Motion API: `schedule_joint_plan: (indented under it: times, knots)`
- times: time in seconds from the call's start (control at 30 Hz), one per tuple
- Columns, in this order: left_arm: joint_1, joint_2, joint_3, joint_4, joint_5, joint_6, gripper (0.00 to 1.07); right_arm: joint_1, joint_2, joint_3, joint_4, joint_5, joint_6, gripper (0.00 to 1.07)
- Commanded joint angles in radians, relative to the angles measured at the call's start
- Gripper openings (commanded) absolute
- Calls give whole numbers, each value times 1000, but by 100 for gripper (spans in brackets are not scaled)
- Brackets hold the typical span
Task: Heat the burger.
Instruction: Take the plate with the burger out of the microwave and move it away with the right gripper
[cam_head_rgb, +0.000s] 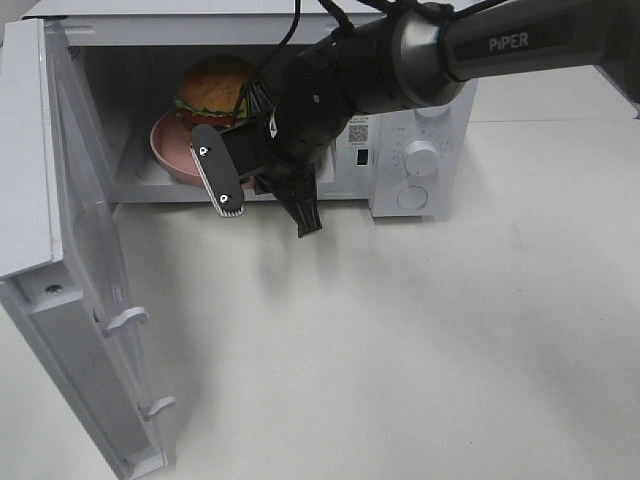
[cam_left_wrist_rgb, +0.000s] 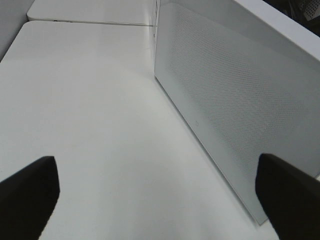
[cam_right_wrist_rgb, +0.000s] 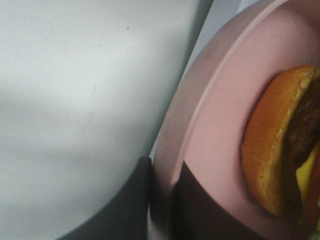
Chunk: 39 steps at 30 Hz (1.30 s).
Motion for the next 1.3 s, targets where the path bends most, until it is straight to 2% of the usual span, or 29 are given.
schedule_joint_plan:
  times: [0.03,0.6,1.3]
  knots:
    - [3,-14,2,-5,1,0,100,11,-52,35,-37,-84,-2,0]
    - [3,-14,2,-5,1,0,100,42,-274,382,-40,-247,29,0]
    - [3,-14,2,-5,1,0,100,48,-514,678,-40,-291,32,0]
